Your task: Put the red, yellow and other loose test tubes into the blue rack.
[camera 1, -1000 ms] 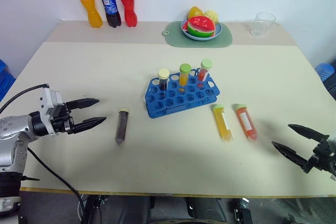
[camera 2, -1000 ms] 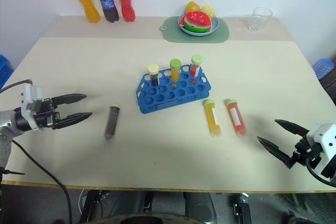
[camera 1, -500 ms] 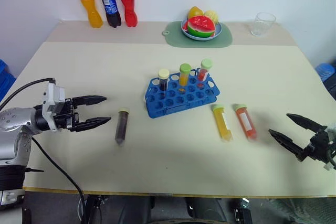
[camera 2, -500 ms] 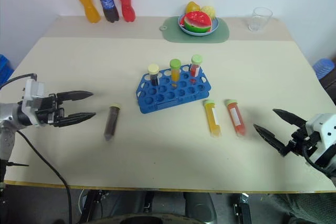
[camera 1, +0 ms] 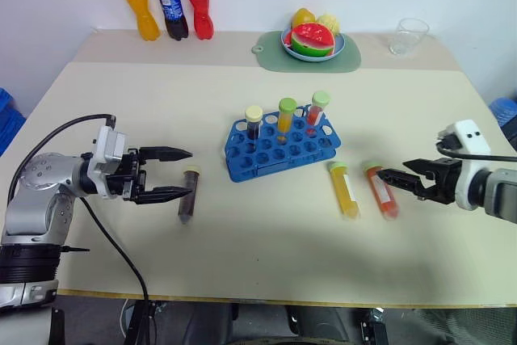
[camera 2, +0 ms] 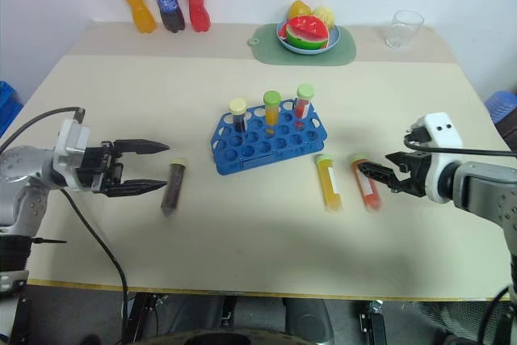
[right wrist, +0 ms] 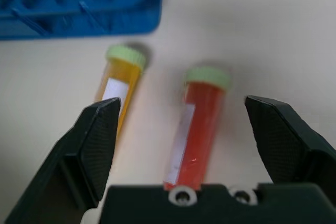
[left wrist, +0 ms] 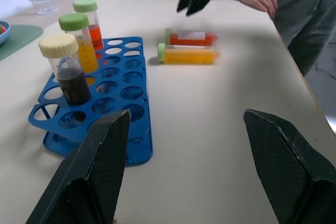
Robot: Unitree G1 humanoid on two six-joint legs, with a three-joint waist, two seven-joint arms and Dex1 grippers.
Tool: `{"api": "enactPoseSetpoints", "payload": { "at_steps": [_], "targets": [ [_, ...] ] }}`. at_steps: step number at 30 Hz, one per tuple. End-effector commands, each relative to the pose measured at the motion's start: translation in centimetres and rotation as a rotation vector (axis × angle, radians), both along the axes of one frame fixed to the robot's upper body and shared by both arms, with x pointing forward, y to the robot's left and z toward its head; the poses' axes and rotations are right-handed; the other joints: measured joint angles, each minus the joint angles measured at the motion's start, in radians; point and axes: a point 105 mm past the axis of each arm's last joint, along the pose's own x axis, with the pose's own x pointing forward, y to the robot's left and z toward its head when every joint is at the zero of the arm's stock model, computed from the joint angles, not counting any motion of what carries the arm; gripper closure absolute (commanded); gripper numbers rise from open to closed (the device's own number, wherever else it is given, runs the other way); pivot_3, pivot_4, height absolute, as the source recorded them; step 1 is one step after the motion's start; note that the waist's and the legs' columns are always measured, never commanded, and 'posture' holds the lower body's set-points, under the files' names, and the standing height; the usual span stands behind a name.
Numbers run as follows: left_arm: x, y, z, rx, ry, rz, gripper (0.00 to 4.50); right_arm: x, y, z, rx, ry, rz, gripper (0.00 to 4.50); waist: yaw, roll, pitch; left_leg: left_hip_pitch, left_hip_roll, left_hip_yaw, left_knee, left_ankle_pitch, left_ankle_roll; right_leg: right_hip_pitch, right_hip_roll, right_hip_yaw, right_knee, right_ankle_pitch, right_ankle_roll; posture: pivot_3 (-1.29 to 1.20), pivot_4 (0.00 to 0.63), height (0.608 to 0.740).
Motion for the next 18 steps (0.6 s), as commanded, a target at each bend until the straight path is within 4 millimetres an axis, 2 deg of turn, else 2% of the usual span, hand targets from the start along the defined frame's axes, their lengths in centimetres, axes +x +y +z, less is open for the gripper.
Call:
{"api": "enactPoseSetpoints", "payload": {
  "at_steps": [1,9,12,17,18],
  "targets": [
    [-0.4,-0.5,0.1,0.001,-0.021,-0.017,0.98,0.7,0.0,-0.6,-0.02,0.072,-0.038,0.33,-0.001,0.0,0.0,0.0,0.0,0.0,0.0,0.0,0.0,0.0,0.0,0.0,0.0,0.0,0.0,0.0,0.15,0.74],
    [-0.8,-0.8,-0.3,-0.02,-0.015,0.014,0.98,3.6,-0.3,-0.8,-0.025,0.155,-0.162,0.33,-0.007,0.0,0.0,0.001,0.0,0.001,0.0,0.0,0.0,-0.001,0.0,0.0,0.001,0.0,0.0,0.0,0.15,0.74],
    [-1.3,-1.0,-0.5,-0.027,-0.008,0.019,0.98,4.1,-0.2,-1.6,-0.047,0.2,-0.176,0.33,-0.006,0.0,0.0,0.0,0.0,0.001,0.0,0.0,0.0,-0.002,0.001,0.0,0.001,0.0,0.0,0.0,0.15,0.74],
    [-1.8,-1.1,-0.6,-0.038,-0.001,0.039,0.98,3.8,-0.3,-3.2,-0.144,0.248,-0.147,0.33,-0.003,0.0,0.0,-0.001,0.0,0.001,0.0,0.0,0.0,-0.002,0.0,0.0,0.001,0.0,0.0,0.0,0.15,0.74],
    [-1.9,-1.1,-0.6,-0.038,0.0,0.042,0.95,3.8,-0.5,-3.5,-0.16,0.251,-0.146,0.59,-0.003,0.0,0.0,-0.001,0.0,0.001,0.0,0.0,0.0,-0.002,0.0,0.0,0.001,0.0,0.0,0.0,0.15,0.74]
  ]
}}
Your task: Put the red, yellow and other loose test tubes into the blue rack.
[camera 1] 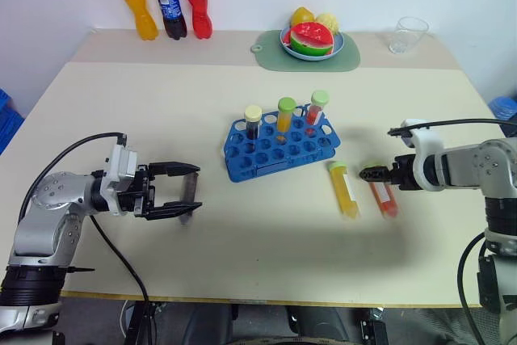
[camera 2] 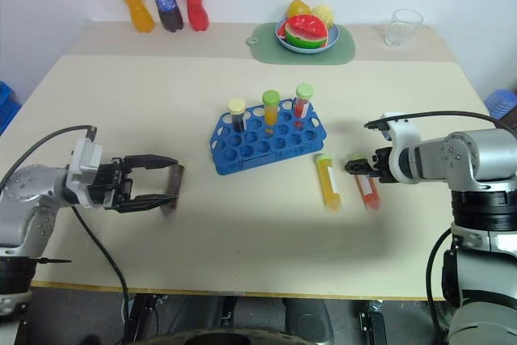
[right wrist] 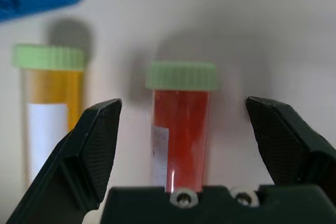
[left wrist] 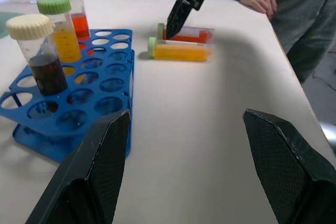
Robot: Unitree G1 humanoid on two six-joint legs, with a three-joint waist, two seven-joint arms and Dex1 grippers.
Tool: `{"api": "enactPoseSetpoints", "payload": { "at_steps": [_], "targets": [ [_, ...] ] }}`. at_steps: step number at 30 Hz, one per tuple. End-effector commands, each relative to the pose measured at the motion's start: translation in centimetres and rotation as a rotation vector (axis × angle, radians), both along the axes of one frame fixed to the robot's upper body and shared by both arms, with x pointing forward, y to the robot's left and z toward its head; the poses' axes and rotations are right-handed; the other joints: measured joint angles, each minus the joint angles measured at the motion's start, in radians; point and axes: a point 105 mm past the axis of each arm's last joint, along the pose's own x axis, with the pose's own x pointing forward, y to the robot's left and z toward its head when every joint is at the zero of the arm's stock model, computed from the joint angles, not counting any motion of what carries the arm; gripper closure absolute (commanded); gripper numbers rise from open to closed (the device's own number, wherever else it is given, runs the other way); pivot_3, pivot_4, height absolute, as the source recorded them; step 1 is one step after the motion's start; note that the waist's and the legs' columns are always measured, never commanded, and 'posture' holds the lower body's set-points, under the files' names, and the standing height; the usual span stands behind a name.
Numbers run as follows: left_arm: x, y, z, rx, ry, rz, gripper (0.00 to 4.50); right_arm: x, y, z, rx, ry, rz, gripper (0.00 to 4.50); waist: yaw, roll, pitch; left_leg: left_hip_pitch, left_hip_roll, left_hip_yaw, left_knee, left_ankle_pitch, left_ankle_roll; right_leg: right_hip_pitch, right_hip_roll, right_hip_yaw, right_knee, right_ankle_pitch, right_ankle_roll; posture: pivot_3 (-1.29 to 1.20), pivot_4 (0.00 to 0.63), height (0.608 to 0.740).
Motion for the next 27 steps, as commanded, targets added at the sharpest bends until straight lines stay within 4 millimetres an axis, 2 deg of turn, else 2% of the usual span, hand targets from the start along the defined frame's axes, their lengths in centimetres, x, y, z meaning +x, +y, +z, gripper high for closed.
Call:
{"api": "enactPoseSetpoints", "payload": {
  "at_steps": [1,3,7,8,10,13,15,18,20,24,27],
  "targets": [
    [-0.4,0.2,1.2,-0.02,-0.045,0.012,0.93,-0.1,-0.6,-0.7,-0.064,0.013,0.015,0.89,-0.001,0.0,0.0,0.0,0.0,0.0,0.0,0.0,0.0,0.0,0.0,0.0,0.0,0.0,0.0,0.0,0.15,0.74],
    [-0.5,0.2,1.2,-0.02,-0.042,0.019,0.93,-0.3,-0.4,-1.1,-0.063,0.024,0.037,1.67,-0.002,0.0,0.0,0.001,0.0,0.0,0.0,0.0,0.0,0.001,0.0,0.0,0.0,0.0,0.0,0.0,0.15,0.74],
    [-0.8,0.3,1.1,-0.019,-0.036,0.03,0.93,-0.4,0.3,-1.6,-0.083,0.016,0.087,3.59,-0.003,0.0,0.0,0.001,0.0,0.0,0.0,0.0,0.0,0.001,0.001,0.0,0.0,0.0,0.0,0.0,0.15,0.74],
    [-0.8,0.3,1.1,-0.019,-0.036,0.031,0.93,-0.5,0.4,-1.6,-0.081,0.014,0.092,3.71,-0.004,-0.001,0.0,0.002,0.0,0.0,0.0,0.0,0.0,0.001,0.001,0.0,0.0,0.0,0.0,0.0,0.15,0.74],
    [-0.8,0.3,1.2,-0.021,-0.038,0.035,0.93,-0.1,0.3,-1.6,-0.127,-0.052,0.135,3.71,-0.004,-0.001,-0.001,0.002,0.0,0.0,0.0,0.0,0.0,0.001,0.001,0.0,0.0,0.0,0.0,0.0,0.15,0.74],
    [-0.7,0.3,1.3,-0.024,-0.041,0.04,0.93,0.2,0.6,-0.9,-0.093,-0.14,0.18,3.71,-0.006,-0.005,-0.003,0.003,0.0,0.0,0.0,0.0,0.0,0.003,0.002,-0.001,0.0,0.0,0.0,0.0,0.15,0.74],
    [-0.6,0.4,1.4,-0.031,-0.043,0.049,0.93,1.1,1.3,0.7,-0.064,-0.286,0.238,3.71,-0.009,-0.006,-0.003,0.003,0.0,0.0,0.001,0.0,0.0,0.003,0.001,0.0,-0.001,0.0,0.0,0.0,0.15,0.74],
    [-0.3,0.5,1.4,-0.042,-0.049,0.072,0.93,1.3,4.6,4.5,0.145,-0.582,0.403,3.71,-0.024,-0.006,-0.002,0.003,0.0,0.001,0.001,0.0,0.0,0.004,0.002,0.0,-0.002,0.0,0.0,0.0,0.15,0.74],
    [-0.1,0.4,1.1,-0.049,-0.048,0.078,0.93,1.4,5.8,6.5,0.207,-0.797,0.481,3.71,-0.033,-0.005,-0.002,0.004,0.001,0.001,0.001,0.0,0.0,0.003,0.003,0.001,0.0,0.0,0.0,0.0,0.15,0.74],
    [0.1,0.1,0.8,-0.079,-0.041,0.092,0.93,1.9,6.9,7.6,0.193,-0.988,0.509,3.71,-0.025,-0.002,0.0,0.004,0.001,0.0,0.0,0.0,0.0,0.002,0.003,0.0,0.001,0.0,0.0,0.0,0.15,0.74],
    [0.3,-0.3,0.8,-0.102,-0.041,0.097,0.93,2.5,8.7,8.3,0.251,-1.102,0.5,3.71,-0.023,-0.002,0.0,0.003,0.001,-0.001,-0.001,0.0,0.0,0.001,0.001,0.0,0.001,0.0,0.0,0.0,0.15,0.74]
  ]
}}
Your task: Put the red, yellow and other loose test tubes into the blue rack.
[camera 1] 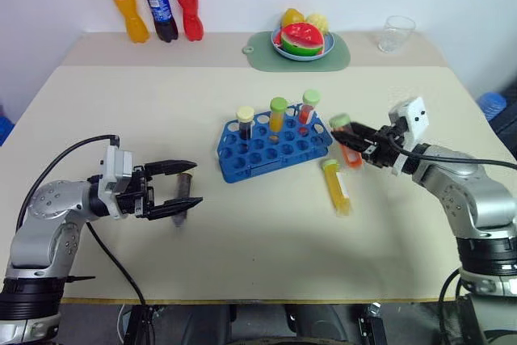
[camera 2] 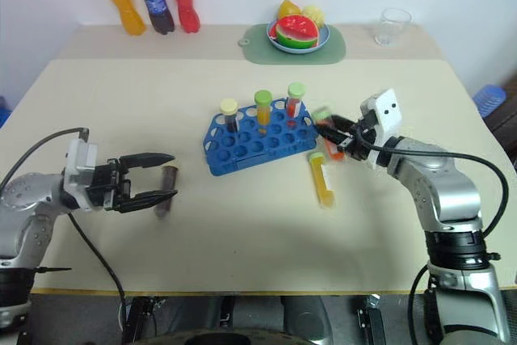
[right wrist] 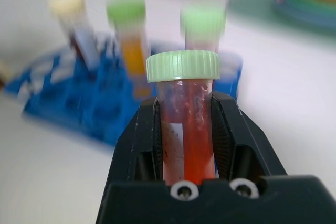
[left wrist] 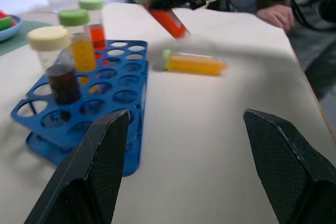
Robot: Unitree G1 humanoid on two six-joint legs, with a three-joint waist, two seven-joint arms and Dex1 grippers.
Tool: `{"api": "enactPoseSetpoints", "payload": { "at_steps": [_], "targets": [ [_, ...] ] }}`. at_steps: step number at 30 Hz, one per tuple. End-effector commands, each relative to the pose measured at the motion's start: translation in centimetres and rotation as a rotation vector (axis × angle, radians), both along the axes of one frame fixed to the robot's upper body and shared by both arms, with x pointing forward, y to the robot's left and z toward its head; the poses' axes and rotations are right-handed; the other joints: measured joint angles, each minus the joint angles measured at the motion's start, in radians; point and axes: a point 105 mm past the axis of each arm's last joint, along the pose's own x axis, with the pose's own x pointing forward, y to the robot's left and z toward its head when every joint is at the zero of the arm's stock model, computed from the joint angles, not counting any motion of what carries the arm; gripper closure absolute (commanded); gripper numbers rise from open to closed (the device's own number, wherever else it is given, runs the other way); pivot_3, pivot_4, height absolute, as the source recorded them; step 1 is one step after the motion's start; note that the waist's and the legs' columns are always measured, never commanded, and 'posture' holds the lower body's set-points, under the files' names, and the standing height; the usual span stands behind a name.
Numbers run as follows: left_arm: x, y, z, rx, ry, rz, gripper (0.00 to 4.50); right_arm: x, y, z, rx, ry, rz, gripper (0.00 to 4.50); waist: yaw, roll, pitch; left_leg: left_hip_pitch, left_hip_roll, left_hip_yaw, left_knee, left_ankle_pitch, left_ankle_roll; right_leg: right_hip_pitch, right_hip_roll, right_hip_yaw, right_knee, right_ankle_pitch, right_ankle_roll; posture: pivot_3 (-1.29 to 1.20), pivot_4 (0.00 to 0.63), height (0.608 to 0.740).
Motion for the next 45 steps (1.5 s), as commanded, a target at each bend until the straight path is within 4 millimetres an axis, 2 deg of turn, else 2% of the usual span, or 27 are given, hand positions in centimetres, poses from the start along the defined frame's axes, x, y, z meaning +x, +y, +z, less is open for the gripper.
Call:
{"api": "enactPoseSetpoints", "payload": {
  "at_steps": [1,5,9,15,22,29,36,41,45],
  "targets": [
    [0.1,-0.5,0.6,-0.027,-0.032,-0.003,0.93,0.7,1.5,2.1,0.051,-0.181,-0.01,3.71,0.0,0.0,0.0,0.0,0.0,0.0,0.0,0.0,0.0,0.0,-0.001,0.0,0.0,0.0,0.0,0.0,0.15,0.74],
    [-0.1,-0.8,0.3,-0.028,-0.029,-0.01,0.93,2.0,2.5,1.4,0.127,-0.286,-0.085,3.71,-0.004,0.001,0.0,0.001,-0.001,0.0,0.0,0.0,0.0,0.0,-0.001,0.0,0.0,0.0,0.0,0.0,0.15,0.74],
    [-0.1,-0.5,0.4,-0.035,-0.028,0.007,0.93,2.5,3.6,-0.3,0.144,-0.292,-0.102,3.71,-0.003,0.001,0.001,0.0,-0.001,0.0,-0.001,0.0,0.0,-0.001,-0.001,0.0,0.0,0.0,0.0,0.0,0.15,0.74],
    [0.0,-0.3,0.5,-0.037,-0.035,0.017,0.93,3.2,3.6,-2.5,0.111,-0.291,-0.13,3.71,-0.004,0.001,0.0,0.002,-0.001,0.0,-0.001,0.0,0.0,0.0,-0.001,0.0,0.001,0.0,0.0,0.0,0.15,0.74],
    [-0.1,-0.2,0.4,-0.047,-0.031,0.037,0.93,3.7,4.2,-3.2,0.172,-0.307,-0.157,3.71,-0.005,0.001,0.0,0.003,-0.001,0.0,-0.001,0.0,-0.001,0.001,-0.001,0.0,0.001,0.0,0.0,0.0,0.15,0.74],
    [-0.1,0.0,0.3,-0.061,-0.028,0.059,0.93,3.5,4.5,-4.9,0.246,-0.289,-0.178,3.71,-0.009,0.001,0.0,0.004,0.0,0.0,-0.001,0.0,-0.001,0.002,0.0,0.001,0.002,0.001,-0.002,0.0,0.15,0.74],
    [-0.1,0.0,0.3,-0.07,-0.024,0.06,0.93,2.8,3.6,-4.9,0.139,-0.375,-0.195,0.3,-0.006,0.002,0.0,0.002,-0.001,0.0,-0.001,0.0,-0.001,-0.001,0.0,0.001,0.001,0.001,-0.002,0.0,0.15,0.74],
    [0.0,-0.1,0.2,-0.072,-0.023,0.059,0.93,1.6,1.9,-2.2,0.009,-0.458,-0.147,0.3,-0.004,0.004,0.001,0.002,-0.001,0.0,-0.001,0.0,-0.001,0.0,-0.001,0.001,0.001,0.001,-0.001,0.0,0.15,0.74],
    [0.1,-0.1,0.1,-0.072,-0.021,0.055,0.93,-0.4,0.9,-1.7,-0.087,-0.314,-0.076,0.3,-0.002,0.004,0.002,0.002,-0.001,0.0,-0.001,0.0,-0.001,0.0,-0.001,0.001,0.001,0.001,-0.001,0.0,0.15,0.74]
  ]
}}
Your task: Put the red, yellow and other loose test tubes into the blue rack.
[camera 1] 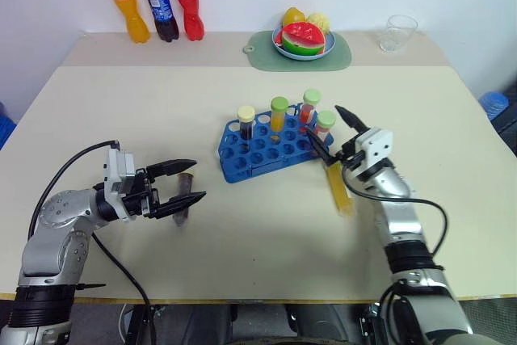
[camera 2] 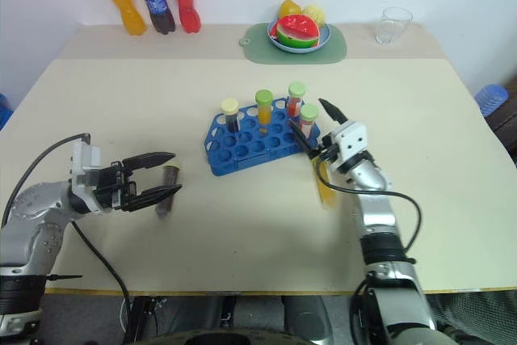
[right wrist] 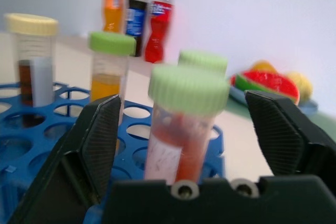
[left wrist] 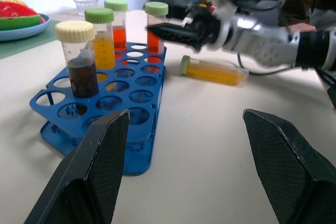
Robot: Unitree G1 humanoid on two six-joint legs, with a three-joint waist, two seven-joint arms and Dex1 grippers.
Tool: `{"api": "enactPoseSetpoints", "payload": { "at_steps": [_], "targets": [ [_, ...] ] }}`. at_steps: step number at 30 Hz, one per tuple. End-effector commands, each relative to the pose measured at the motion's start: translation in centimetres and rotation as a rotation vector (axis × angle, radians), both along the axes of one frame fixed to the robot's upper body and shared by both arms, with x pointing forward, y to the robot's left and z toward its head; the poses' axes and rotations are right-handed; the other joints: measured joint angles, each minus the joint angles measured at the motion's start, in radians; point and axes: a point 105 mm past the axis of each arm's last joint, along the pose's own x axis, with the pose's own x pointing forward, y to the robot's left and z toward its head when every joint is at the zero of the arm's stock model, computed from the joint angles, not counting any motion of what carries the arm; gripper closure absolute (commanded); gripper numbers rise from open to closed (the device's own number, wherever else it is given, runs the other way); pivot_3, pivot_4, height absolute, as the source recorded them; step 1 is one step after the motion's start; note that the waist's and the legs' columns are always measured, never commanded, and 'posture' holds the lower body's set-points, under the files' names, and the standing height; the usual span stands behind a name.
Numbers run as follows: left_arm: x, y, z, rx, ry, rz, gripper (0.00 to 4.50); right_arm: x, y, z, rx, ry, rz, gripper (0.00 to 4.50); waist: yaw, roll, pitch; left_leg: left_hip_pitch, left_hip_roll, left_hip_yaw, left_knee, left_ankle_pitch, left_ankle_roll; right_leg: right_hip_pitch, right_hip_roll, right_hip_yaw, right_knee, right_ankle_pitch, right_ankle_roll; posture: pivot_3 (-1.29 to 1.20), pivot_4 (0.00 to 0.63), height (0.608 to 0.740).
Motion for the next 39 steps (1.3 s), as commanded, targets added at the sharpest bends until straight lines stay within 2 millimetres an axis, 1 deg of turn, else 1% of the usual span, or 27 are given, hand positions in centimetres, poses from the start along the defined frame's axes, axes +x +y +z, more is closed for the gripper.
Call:
{"api": "enactPoseSetpoints", "payload": {
  "at_steps": [1,2,4,6,7,9,11,16,20,24,30,32,33,37,38,39],
  "targets": [
    [-0.2,-0.1,0.7,-0.012,-0.039,-0.013,0.93,-2.1,0.0,1.4,-0.036,0.112,0.059,0.3,0.002,0.0,0.0,0.0,0.0,0.0,0.0,0.0,0.0,0.0,0.0,0.0,0.0,0.0,0.0,0.0,0.15,0.74],
    [-0.1,-0.1,0.7,-0.011,-0.039,-0.015,0.93,-2.4,-0.6,1.3,-0.055,0.176,0.028,0.3,0.003,0.0,0.0,0.0,0.0,-0.001,0.0,0.0,0.0,0.0,0.0,0.0,0.0,0.0,0.0,0.0,0.15,0.74],
    [-0.1,-0.1,0.7,-0.011,-0.038,-0.019,0.93,-3.3,-1.7,0.5,-0.118,0.356,-0.043,0.3,0.001,0.001,0.0,0.0,0.0,0.0,0.0,0.0,0.0,0.0,0.0,0.0,0.0,0.0,0.0,0.0,0.15,0.74],
    [0.0,-0.2,0.7,-0.011,-0.038,-0.022,0.93,-3.8,-2.5,0.1,-0.159,0.48,-0.11,0.3,0.0,0.001,0.0,0.0,0.0,0.0,0.001,0.0,0.0,0.0,-0.001,0.0,0.0,-0.001,-0.001,0.0,0.15,0.74],
    [0.0,-0.3,0.6,-0.011,-0.038,-0.025,0.93,-4.3,-2.7,-0.2,-0.184,0.584,-0.114,0.3,-0.001,0.001,0.0,0.0,0.0,0.0,0.001,0.0,0.0,0.0,0.0,0.0,0.0,-0.002,-0.003,0.0,0.15,0.74],
    [0.0,-0.3,0.6,-0.009,-0.037,-0.035,0.93,-4.9,-3.1,-0.7,-0.179,0.765,-0.153,0.3,-0.001,0.001,0.0,0.0,0.0,0.0,0.001,0.0,0.0,0.0,0.0,0.0,-0.001,-0.002,-0.003,0.0,0.15,0.74],
    [0.0,-0.4,0.6,-0.006,-0.035,-0.043,0.93,-4.9,-3.6,-1.1,-0.164,0.883,-0.208,0.3,0.0,0.001,0.0,0.0,0.001,0.0,0.001,0.0,0.0,0.0,0.0,0.0,-0.001,-0.002,-0.004,0.0,0.15,0.74],
    [-0.5,-0.4,0.4,0.029,-0.024,-0.096,0.93,-4.8,-3.1,-1.4,-0.137,1.05,-0.215,0.3,0.006,0.001,0.0,-0.003,0.0,0.0,0.001,0.0,0.0,-0.001,0.0,0.0,-0.002,-0.002,-0.003,0.0,0.15,0.74],
    [-0.8,-0.4,0.2,0.069,-0.029,-0.128,0.93,-4.7,-2.6,-2.3,-0.107,1.139,-0.212,0.3,0.007,0.001,0.0,-0.003,0.0,0.0,0.0,0.0,0.001,-0.002,0.0,-0.001,-0.003,-0.001,-0.001,0.0,0.15,0.74],
    [-1.0,-0.4,0.0,0.095,-0.023,-0.144,0.93,-5.0,-2.0,-3.2,-0.11,1.195,-0.185,0.3,0.007,0.001,0.0,-0.003,0.0,0.0,0.0,0.0,0.001,-0.002,0.0,-0.001,-0.003,-0.001,-0.001,0.0,0.15,0.74],
    [-1.4,-0.5,-0.2,0.129,-0.022,-0.169,0.93,-5.1,-1.6,-4.4,-0.165,1.227,-0.203,0.3,0.001,0.0,0.0,-0.003,0.0,0.0,0.0,0.0,0.001,-0.001,0.0,-0.001,-0.002,-0.001,0.0,0.0,0.15,0.74],
    [-1.4,-0.5,0.0,0.114,-0.021,-0.166,0.93,-4.9,-1.3,-4.6,-0.172,1.23,-0.203,0.81,0.0,0.0,0.0,-0.002,0.0,0.0,0.0,0.0,0.001,-0.001,0.0,-0.001,-0.002,-0.001,-0.001,0.0,0.15,0.74],
    [-1.4,-0.6,0.0,0.11,-0.021,-0.165,0.93,-4.8,-1.1,-4.7,-0.177,1.231,-0.198,1.14,0.0,0.0,0.0,-0.002,0.0,0.0,0.0,0.0,0.001,-0.001,0.0,-0.001,-0.002,-0.001,-0.001,0.0,0.15,0.74],
    [-1.4,-0.7,0.0,0.105,-0.019,-0.167,0.93,-4.5,-0.5,-4.9,-0.208,1.226,-0.189,3.08,-0.003,0.0,0.0,-0.002,0.0,0.0,0.0,0.0,0.001,-0.001,0.001,-0.001,-0.002,-0.001,0.0,0.0,0.15,0.74],
    [-1.4,-0.8,0.0,0.104,-0.019,-0.167,0.93,-4.4,-0.4,-4.9,-0.219,1.22,-0.184,3.49,-0.003,0.0,0.0,-0.002,0.0,0.0,0.0,0.0,0.001,-0.001,0.001,-0.001,-0.002,-0.001,0.0,0.0,0.15,0.74],
    [-1.4,-0.8,0.0,0.102,-0.019,-0.165,0.93,-4.4,-0.3,-4.9,-0.231,1.213,-0.178,3.67,-0.003,-0.001,-0.001,-0.002,0.0,0.0,0.0,0.0,0.001,-0.001,0.001,-0.001,-0.002,0.0,0.0,0.0,0.15,0.74]
  ]
}}
